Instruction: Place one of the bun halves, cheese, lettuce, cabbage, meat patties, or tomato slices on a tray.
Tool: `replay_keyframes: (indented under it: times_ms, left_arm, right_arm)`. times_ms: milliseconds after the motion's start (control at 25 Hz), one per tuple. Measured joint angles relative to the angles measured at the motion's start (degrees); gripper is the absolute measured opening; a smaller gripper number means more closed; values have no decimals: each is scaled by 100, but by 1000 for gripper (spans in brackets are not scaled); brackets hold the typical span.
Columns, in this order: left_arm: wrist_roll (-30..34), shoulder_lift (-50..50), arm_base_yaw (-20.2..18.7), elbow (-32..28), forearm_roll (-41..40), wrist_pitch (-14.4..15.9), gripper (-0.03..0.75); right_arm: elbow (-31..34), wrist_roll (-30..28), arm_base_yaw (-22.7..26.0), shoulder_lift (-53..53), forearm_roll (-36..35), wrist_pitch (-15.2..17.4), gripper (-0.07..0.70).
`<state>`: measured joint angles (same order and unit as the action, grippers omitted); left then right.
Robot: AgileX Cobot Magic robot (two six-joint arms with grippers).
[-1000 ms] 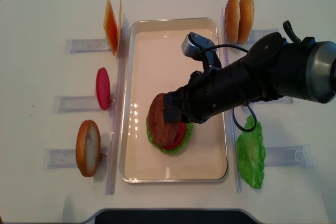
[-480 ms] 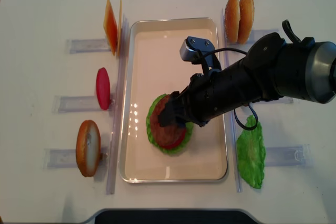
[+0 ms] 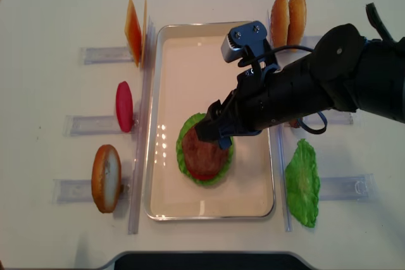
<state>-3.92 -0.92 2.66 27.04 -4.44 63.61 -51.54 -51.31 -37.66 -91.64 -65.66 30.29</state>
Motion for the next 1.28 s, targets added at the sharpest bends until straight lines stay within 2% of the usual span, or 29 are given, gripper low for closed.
replay_keyframes:
  times_ms: [160,280,400,520,960,1160,1280]
  left_arm:
    - [0,0,0,0,0,0,0]
    - [0,0,0,0,0,0,0]
    - [0,0,0,0,0,0,0]
    - [0,0,0,0,0,0,0]
    - [0,0,0,0,0,0,0]
    - [0,0,0,0,0,0,0]
    - [0,0,0,0,0,0,0]
  right_arm:
    - [0,382,0,425,656,-33,611]
    - [0,990,119,786,1410,9,606]
    - [0,1668,469,1109,2127,168,599]
    - [0,2309,978,1374,2784,510,594]
    - [0,4050,3026,1950,5467,2196,594]
    - [0,4649,3399,1976,6525,2800,594]
    - [0,4899,3538,1976,6805,3049,594]
